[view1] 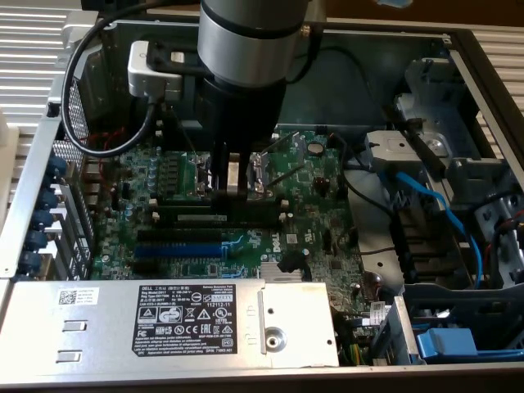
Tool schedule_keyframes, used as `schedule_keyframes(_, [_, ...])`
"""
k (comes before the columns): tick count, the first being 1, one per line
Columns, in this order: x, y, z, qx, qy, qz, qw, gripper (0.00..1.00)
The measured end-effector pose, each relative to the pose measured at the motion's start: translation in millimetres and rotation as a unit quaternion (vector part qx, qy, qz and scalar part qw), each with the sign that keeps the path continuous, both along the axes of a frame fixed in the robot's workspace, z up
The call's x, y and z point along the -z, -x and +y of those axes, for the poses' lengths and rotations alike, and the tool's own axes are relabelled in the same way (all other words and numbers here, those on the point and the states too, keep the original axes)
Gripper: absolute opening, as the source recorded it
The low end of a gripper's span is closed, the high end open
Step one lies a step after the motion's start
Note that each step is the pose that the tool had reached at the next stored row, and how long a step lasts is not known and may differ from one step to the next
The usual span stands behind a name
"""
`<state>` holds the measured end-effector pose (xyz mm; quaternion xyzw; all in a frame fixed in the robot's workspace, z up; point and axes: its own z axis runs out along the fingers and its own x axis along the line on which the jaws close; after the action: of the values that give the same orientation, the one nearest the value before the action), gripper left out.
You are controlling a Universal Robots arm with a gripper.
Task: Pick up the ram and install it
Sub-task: 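Press down the ram until it locks into place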
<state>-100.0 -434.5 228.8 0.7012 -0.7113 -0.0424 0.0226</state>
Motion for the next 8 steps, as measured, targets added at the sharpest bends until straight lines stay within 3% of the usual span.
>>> schedule_keyframes(8, [-6.2, 0.0, 0.0, 0.0, 0.0002, 0.0001, 1.0, 0.11])
